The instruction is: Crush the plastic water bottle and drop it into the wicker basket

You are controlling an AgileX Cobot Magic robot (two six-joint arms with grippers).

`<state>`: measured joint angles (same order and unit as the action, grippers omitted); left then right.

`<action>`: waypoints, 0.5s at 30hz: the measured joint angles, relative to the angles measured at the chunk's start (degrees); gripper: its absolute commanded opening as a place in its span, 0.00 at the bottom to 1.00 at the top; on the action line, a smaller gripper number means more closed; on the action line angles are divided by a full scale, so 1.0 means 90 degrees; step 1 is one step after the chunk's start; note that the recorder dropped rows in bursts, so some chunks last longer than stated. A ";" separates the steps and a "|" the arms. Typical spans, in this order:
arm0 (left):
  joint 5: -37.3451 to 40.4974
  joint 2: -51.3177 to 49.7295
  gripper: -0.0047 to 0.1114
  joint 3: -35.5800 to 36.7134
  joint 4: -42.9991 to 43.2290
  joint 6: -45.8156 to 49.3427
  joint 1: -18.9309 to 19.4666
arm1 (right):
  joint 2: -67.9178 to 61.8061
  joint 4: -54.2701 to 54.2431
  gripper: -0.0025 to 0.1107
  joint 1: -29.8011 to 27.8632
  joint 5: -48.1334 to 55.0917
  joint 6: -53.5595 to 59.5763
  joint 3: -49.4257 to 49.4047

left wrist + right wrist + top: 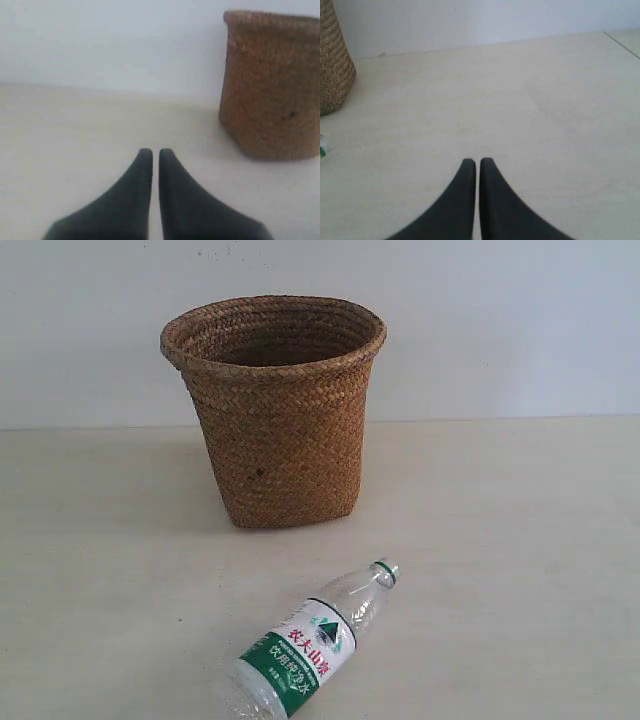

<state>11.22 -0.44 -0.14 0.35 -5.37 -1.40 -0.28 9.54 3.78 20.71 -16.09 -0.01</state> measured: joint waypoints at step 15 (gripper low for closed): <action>-0.2502 0.0000 0.08 0.0000 -0.0804 -0.1675 0.0000 | 0.0000 0.0000 0.02 0.0000 0.0000 0.0000 0.0000</action>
<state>-11.29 -0.44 -0.14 -6.88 -20.44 -1.40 -0.28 9.54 3.78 20.71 -16.09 -0.01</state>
